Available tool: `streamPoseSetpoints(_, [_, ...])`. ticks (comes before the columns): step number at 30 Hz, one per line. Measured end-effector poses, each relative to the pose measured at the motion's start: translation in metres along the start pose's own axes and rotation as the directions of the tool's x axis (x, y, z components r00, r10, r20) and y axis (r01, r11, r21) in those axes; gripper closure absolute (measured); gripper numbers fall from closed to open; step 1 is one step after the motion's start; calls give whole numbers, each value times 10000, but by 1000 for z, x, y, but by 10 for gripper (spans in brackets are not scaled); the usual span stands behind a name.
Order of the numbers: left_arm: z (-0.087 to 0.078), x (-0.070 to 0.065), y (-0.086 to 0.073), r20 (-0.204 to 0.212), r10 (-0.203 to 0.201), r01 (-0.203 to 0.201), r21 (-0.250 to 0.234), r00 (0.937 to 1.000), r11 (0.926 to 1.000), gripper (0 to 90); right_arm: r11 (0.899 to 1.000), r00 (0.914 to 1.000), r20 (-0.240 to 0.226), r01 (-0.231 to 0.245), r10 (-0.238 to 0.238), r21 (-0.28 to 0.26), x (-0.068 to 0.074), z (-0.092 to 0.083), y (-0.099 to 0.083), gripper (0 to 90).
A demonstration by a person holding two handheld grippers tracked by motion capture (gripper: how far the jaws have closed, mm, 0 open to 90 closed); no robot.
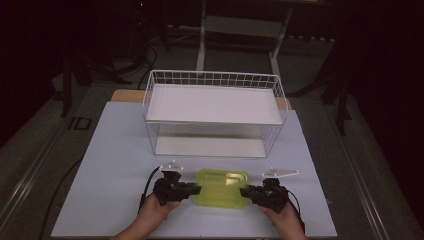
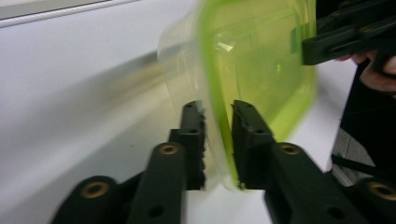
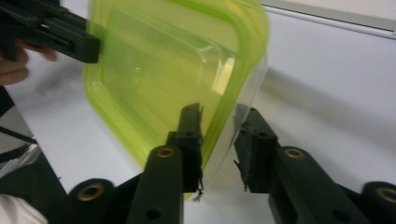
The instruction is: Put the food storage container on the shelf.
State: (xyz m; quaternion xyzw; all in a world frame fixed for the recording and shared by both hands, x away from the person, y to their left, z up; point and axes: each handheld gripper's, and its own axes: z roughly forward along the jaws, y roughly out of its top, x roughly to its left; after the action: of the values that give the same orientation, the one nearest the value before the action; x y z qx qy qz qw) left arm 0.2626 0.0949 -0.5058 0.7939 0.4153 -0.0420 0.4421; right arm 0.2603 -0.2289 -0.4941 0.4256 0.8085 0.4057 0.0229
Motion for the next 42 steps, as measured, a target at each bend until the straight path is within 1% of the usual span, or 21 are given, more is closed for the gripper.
streamPoseSetpoints(1, [-1,-2,0,-141,63,-63,16,9999,10000,787,10000,9999,132,-12,13,-4,1,0,0,756])
streamPoseSetpoints(2, [-1,-2,1,-174,60,-59,42,9998,10000,803,10000,9998,184,-56,57,-59,1,-1,1,769])
streamPoseSetpoints(4, [-3,-1,2,-239,129,-131,-57,9996,9999,807,9999,9998,208,-48,52,-163,3,-3,2,779])
streamPoseSetpoints(6, [-7,-1,5,-251,173,-180,-292,9995,9994,809,9997,9998,209,-31,36,-256,5,-4,4,784])
streamPoseSetpoints(9, [-15,-3,11,-355,358,-382,-706,9987,9968,811,9989,9999,89,-108,112,-448,5,-6,9,787])
streamPoseSetpoints(12, [-21,-1,17,-453,395,-440,-1033,9982,9937,812,9973,9999,48,-122,126,-721,6,-9,19,790])
streamPoseSetpoints(15, [-28,2,24,-497,313,-380,-1382,9983,9897,812,9940,9997,180,160,-142,-1079,8,-12,35,796])
streamPoseSetpoints(19, [-34,7,32,-604,250,-353,-1749,9979,9840,813,9902,9989,249,427,-398,-1330,10,-14,54,800])
streamPoseSetpoints(23, [-40,13,41,-838,302,-467,-2028,9960,9781,813,9854,9979,304,620,-579,-1586,10,-11,69,801])
streamPoseSetpoints(26, [-38,19,45,-931,202,-396,-2117,9954,9765,812,9844,9981,297,578,-536,-1661,7,-6,75,801])
streamPoseSetpoints(27, [-35,22,46,-912,86,-279,-2119,9958,9769,812,9849,9984,314,517,-471,-1650,5,-4,77,801])
streamPoseSetpoints(28, [-33,25,46,-981,39,-250,-2151,9952,9763,811,9853,9985,353,475,-422,-1643,4,-1,78,802])
streamPoseSetpoints(30, [-28,32,47,-996,-53,-153,-2049,9950,9787,810,9867,9985,430,414,-350,-1573,1,5,79,801])
streamPoseSetpoints(32, [-22,37,47,-1052,-174,-43,-2026,9943,9793,810,9889,9990,415,217,-157,-1469,-4,11,80,801])
streamPoseSetpoints(35, [-14,46,48,-1098,-371,150,-1959,9933,9805,809,9905,9989,477,91,-25,-1374,-11,20,79,801])
streamPoseSetpoints(36, [-11,48,48,-1178,-340,108,-1929,9925,9812,808,9910,9987,510,18,51,-1338,-13,23,79,801])
streamPoseSetpoints(38, [-7,52,50,-1213,-440,193,-1979,9916,9800,808,9908,9986,515,-60,130,-1351,-18,29,80,801])
streamPoseSetpoints(39, [-5,55,52,-1273,-443,173,-2057,9909,9785,808,9904,9983,548,-95,172,-1375,-20,31,80,801])
streamPoseSetpoints(40, [-4,57,53,-1290,-467,200,-2009,9905,9794,807,9901,9982,551,-155,234,-1398,-23,34,81,801])
streamPoseSetpoints(41, [-1,59,54,-1316,-577,303,-2014,9896,9790,807,9901,9979,573,-215,297,-1384,-24,35,82,801])
streamPoseSetpoints(42, [0,60,54,-1372,-568,286,-1995,9889,9795,807,9902,9977,578,-264,347,-1374,-26,38,82,801])
